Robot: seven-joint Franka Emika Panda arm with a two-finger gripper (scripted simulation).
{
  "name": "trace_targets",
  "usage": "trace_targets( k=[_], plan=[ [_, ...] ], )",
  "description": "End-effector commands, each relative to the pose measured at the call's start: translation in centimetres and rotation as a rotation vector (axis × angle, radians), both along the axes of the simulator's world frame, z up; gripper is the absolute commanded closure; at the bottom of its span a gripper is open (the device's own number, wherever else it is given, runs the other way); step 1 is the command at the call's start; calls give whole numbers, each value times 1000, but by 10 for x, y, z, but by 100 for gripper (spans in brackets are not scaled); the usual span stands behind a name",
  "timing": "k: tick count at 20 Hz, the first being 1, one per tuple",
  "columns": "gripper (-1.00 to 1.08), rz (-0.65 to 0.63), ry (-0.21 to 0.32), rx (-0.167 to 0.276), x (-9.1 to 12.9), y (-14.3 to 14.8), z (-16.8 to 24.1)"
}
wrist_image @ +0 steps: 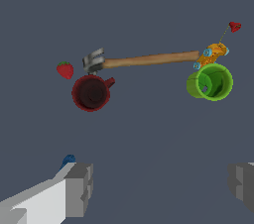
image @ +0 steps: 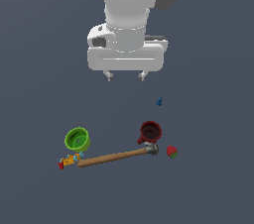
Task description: Pick up a designated object from a clutter of objects.
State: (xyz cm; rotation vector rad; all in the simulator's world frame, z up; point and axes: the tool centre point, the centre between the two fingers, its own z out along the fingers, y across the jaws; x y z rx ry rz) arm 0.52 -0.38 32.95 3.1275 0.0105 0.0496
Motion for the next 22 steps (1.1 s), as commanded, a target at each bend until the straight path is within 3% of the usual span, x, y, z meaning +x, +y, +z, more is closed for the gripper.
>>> trace_targets(
  k=[1,13,22],
  plan=[
    [-92,0,0,0,0,0,0],
    [-92,-21,8,14,-5,2,6],
    [-92,-38,10,7,-7,24,-23]
  ],
)
